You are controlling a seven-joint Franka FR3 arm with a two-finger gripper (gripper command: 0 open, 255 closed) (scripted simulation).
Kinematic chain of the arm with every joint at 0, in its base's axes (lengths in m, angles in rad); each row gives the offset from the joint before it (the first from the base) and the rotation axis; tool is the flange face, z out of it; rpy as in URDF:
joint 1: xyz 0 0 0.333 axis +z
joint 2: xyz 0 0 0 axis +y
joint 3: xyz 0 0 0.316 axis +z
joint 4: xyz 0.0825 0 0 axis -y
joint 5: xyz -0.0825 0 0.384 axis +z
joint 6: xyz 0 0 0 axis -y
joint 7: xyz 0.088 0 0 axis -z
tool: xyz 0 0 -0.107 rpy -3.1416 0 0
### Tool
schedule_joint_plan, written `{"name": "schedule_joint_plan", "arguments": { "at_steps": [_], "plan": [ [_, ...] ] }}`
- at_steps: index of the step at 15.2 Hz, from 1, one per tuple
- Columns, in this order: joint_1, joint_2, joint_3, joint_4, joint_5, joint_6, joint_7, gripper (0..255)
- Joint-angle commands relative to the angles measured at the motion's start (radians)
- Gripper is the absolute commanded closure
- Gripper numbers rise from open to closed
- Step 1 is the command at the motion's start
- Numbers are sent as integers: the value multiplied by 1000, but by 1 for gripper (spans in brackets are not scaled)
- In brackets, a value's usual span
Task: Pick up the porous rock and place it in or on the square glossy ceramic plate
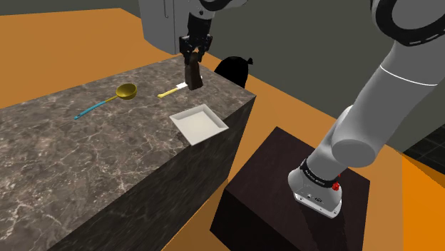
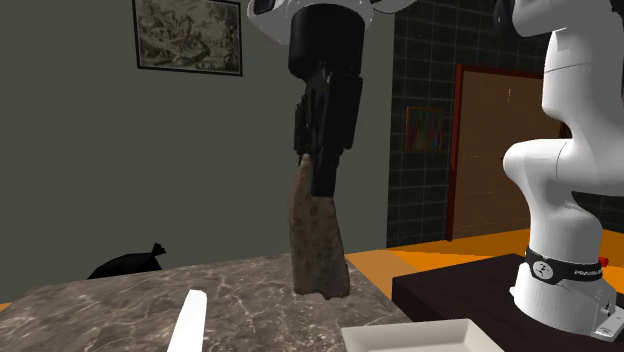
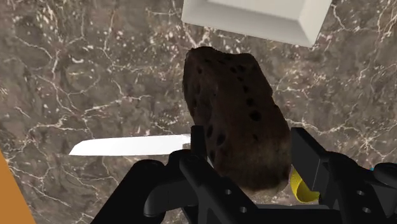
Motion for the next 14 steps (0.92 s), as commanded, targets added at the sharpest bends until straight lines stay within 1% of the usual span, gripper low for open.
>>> {"name": "schedule_joint_plan", "arguments": {
  "at_steps": [1,9,10,14],
  "plan": [
    [10,-81,10,-81,5,1,19,255],
    [67,-322,74,-293,34,-22,127,255],
    [82,-372,91,-329,44,-34,154,255],
    [82,-364,93,-376,45,20,153,255]
  ]
}}
